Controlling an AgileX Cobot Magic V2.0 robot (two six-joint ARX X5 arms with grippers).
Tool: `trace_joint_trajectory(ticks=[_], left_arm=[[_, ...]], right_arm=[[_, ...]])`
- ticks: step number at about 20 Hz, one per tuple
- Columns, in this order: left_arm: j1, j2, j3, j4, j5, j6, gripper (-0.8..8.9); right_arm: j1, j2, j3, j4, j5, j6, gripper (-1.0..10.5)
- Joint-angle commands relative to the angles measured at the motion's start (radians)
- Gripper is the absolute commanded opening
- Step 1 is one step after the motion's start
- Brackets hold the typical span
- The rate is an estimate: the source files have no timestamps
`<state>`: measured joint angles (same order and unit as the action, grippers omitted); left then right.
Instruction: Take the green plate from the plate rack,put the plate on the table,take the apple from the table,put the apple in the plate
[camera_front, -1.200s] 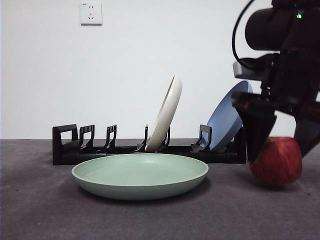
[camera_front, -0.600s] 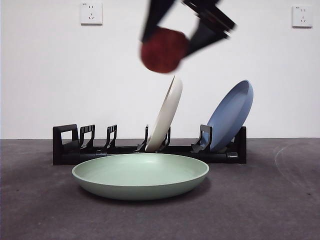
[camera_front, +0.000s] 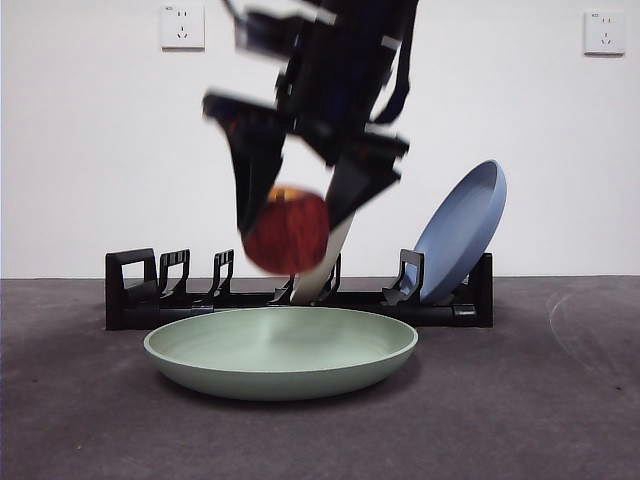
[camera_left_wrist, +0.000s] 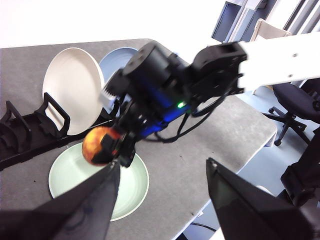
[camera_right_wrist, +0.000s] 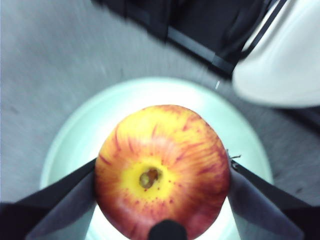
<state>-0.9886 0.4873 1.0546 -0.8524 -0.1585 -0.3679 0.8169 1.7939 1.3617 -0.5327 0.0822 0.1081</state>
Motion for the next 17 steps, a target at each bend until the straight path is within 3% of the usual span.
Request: trace_joint_trajectory(ticks=[1, 10, 14, 17], left_arm=[[0.003, 0.000, -0.005, 0.001, 0.001, -0.002, 2.88], [0.003, 0.000, -0.005, -0.019, 0.001, -0.002, 2.88], [0.003, 0.000, -0.005, -0.019, 0.001, -0.002, 2.87], [0.003, 0.000, -0.005, -0.019, 0.000, -0.002, 2.87]], right_arm=[[0.002, 0.047, 0.003, -0.005, 0.005, 0.005, -0.1], [0.002, 0.150, 0.003, -0.027, -0.011, 0.001, 0.2], [0.002, 0.154, 0.003, -0.040, -0.038, -0.002, 5.4], [0.001, 0.154, 0.005, -0.050, -0.038, 0.002, 5.7]])
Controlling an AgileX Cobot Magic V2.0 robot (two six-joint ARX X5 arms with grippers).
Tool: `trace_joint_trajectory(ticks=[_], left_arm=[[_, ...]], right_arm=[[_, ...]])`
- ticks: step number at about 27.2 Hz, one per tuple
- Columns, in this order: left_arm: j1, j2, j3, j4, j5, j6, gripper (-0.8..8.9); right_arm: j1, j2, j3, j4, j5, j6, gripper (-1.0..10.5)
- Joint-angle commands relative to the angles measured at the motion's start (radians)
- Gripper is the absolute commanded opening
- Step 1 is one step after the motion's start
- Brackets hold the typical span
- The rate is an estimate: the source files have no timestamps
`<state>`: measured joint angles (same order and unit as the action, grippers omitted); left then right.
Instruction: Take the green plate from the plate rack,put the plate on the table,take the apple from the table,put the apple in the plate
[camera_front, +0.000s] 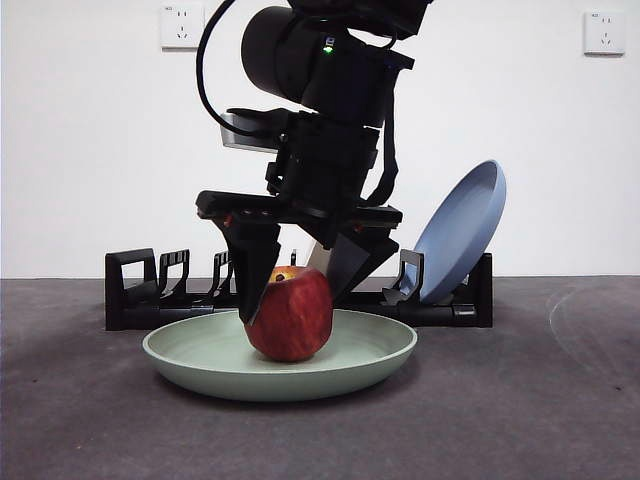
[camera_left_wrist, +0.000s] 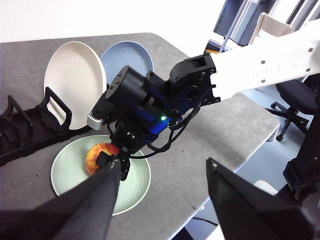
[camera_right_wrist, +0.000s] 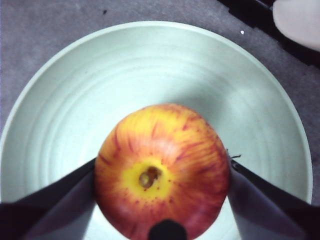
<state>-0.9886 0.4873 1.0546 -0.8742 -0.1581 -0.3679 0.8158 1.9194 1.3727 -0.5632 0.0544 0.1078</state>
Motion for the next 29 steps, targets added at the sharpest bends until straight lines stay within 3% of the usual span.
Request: trace_joint_trajectory(ticks=[1, 10, 16, 23, 29], left_arm=[[0.003, 0.000, -0.005, 0.003, 0.000, -0.002, 2.87], [0.003, 0.000, -0.005, 0.003, 0.000, -0.002, 2.88], [0.003, 0.001, -0.005, 0.003, -0.006, -0.004, 2.87], [0.003, 0.006, -0.005, 0.000, -0.079, -0.032, 2.88], [0.003, 0.006, -0.005, 0.000, -0.079, -0.028, 2.87]], right_arm=[[0.002, 0.028, -0.001, -0.029, -0.010, 0.002, 5.7], [0.002, 0.026, 0.307, -0.360, -0.011, -0.012, 5.7], [0.002, 0.006, 0.535, -0.607, -0.013, -0.069, 5.7], [0.002, -0.167, 0.580, -0.704, -0.011, -0.090, 5.6], [0.002, -0.362, 0.578, -0.809, -0.009, -0.090, 5.6]])
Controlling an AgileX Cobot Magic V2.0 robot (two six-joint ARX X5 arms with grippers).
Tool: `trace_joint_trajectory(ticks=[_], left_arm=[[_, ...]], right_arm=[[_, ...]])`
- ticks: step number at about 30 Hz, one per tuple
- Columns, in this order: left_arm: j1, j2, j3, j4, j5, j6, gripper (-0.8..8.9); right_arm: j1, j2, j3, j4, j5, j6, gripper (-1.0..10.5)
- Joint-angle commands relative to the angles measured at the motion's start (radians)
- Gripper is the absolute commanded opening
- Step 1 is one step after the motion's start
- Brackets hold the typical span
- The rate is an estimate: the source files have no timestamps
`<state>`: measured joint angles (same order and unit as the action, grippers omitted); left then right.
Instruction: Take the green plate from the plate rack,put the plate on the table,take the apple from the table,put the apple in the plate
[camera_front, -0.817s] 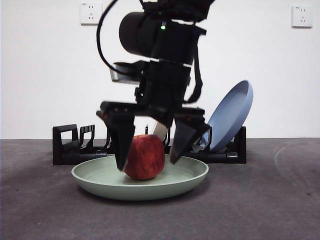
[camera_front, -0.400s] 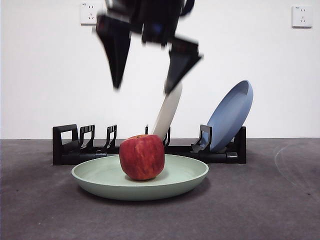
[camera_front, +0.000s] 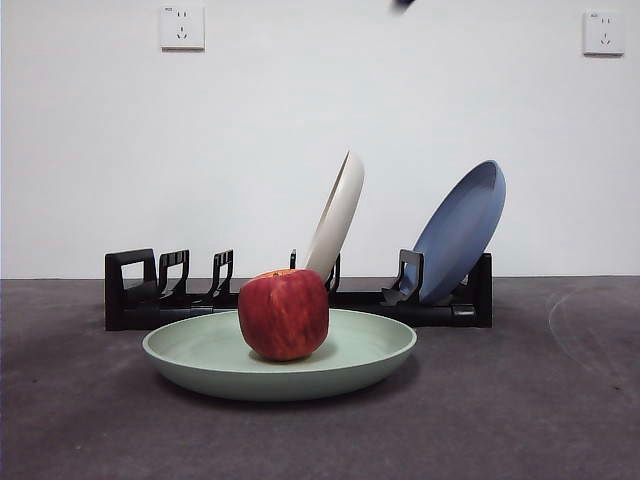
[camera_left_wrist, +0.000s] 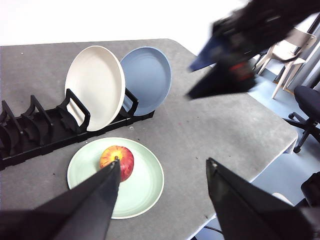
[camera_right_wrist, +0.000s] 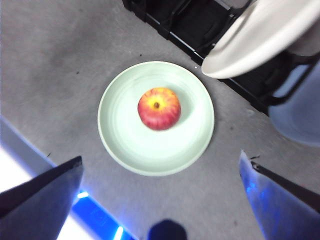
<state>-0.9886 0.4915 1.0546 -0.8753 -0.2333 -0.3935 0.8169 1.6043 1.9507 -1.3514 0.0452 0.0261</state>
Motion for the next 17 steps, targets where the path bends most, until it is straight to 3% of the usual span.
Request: trace_joint_trajectory(ticks=[1, 6, 12, 17], left_arm=[[0.003, 0.002, -0.005, 0.002, -0.004, -0.002, 2.87], [0.003, 0.002, -0.005, 0.013, -0.004, 0.005, 2.87], [0.003, 0.004, -0.005, 0.057, 0.002, 0.004, 2.87], [0.003, 0.021, -0.005, 0.057, 0.008, -0.024, 2.87]], right_arm=[[0.001, -0.087, -0.005, -0.026, 0.000, -0.007, 5.6], [0.002, -0.293, -0.076, -0.027, -0.004, 0.029, 5.6], [0.002, -0.657, -0.388, -0.026, -0.005, 0.145, 5.6], [0.002, -0.827, -0.563, -0.026, 0.000, 0.225, 5.5]])
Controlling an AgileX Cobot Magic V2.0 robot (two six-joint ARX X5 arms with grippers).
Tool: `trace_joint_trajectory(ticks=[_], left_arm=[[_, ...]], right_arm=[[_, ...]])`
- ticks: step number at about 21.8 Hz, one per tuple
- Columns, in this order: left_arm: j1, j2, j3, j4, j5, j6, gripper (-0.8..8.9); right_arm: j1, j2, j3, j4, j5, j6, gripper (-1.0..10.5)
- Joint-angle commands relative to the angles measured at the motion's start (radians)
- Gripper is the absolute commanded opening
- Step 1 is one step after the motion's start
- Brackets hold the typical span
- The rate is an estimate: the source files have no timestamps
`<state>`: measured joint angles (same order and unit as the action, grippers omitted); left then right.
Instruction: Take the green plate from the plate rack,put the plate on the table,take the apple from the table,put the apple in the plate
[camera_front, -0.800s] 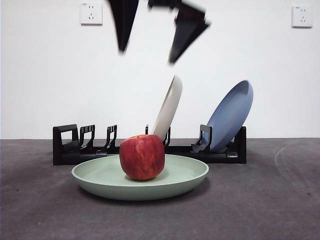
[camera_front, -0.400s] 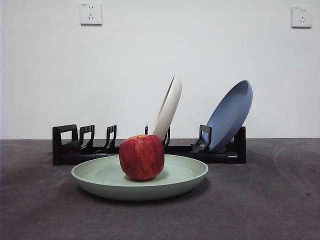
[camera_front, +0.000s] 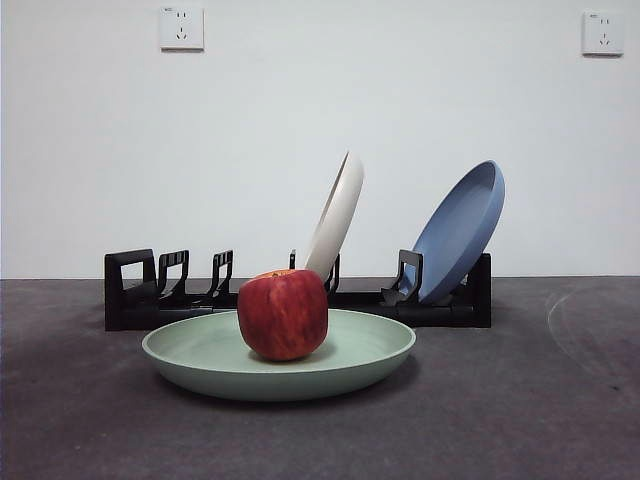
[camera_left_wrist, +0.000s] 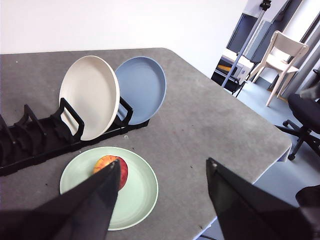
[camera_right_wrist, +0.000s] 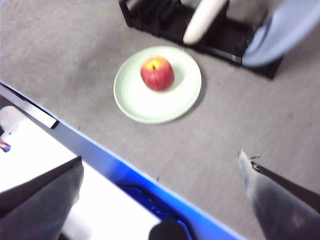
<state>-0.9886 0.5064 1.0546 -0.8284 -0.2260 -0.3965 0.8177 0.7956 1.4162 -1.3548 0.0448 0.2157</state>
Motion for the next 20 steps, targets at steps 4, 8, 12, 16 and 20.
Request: trace_joint_trajectory(ticks=[4, 8, 12, 16, 20], left_arm=[[0.000, 0.032, -0.005, 0.006, 0.024, -0.017, -0.24], [-0.002, 0.052, -0.005, 0.006, 0.024, -0.013, -0.08], [-0.002, 0.054, -0.005, 0.006, 0.024, -0.011, -0.08], [-0.001, 0.059, -0.005, 0.006, 0.023, -0.044, -0.03], [-0.001, 0.081, -0.005, 0.006, 0.016, -0.044, -0.03]], right_arm=[[0.001, -0.047, -0.048, -0.023, 0.017, 0.042, -0.3], [0.001, -0.047, -0.048, -0.023, 0.027, 0.043, -0.1], [0.001, -0.047, -0.048, -0.023, 0.037, 0.044, -0.1], [0.001, -0.047, -0.047, -0.023, 0.048, 0.045, 0.0], [0.001, -0.047, -0.047, -0.020, 0.112, 0.053, 0.0]])
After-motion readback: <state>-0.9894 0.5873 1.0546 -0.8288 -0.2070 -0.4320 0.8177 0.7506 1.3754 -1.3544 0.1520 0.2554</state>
